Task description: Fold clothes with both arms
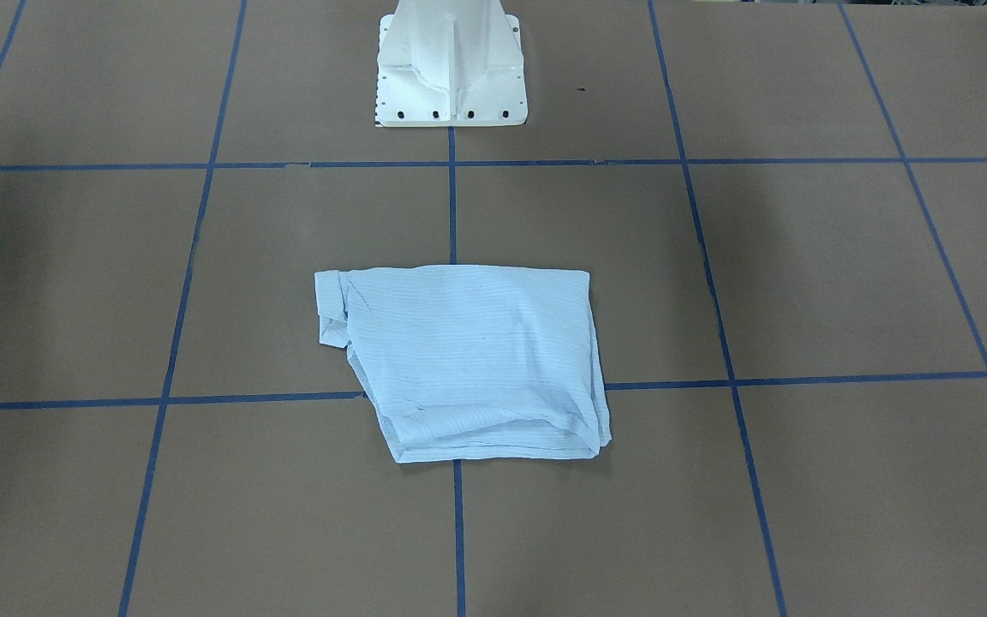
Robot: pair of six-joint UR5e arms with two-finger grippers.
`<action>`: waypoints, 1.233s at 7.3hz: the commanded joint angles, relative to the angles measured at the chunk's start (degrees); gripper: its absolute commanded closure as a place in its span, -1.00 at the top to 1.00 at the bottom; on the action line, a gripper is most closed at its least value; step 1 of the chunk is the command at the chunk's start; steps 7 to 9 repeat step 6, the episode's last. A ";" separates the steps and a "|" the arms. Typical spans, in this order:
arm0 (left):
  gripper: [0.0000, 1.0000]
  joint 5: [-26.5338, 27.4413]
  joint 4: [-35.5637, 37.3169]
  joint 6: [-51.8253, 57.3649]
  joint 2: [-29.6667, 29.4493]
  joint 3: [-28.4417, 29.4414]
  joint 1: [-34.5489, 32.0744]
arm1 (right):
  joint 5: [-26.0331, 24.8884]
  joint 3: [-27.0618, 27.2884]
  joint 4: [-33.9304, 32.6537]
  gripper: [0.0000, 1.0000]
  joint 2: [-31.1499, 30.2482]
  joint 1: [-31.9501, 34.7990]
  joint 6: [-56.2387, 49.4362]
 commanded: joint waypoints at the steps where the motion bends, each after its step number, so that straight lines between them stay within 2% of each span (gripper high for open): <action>1: 1.00 0.00 0.00 0.00 0.00 0.03 0.00 | 0.00 -0.02 -0.08 1.00 0.01 0.00 0.00; 9: 1.00 0.26 0.35 -0.18 1.39 0.03 0.00 | -0.97 -1.77 0.10 1.00 -0.60 -0.09 -0.09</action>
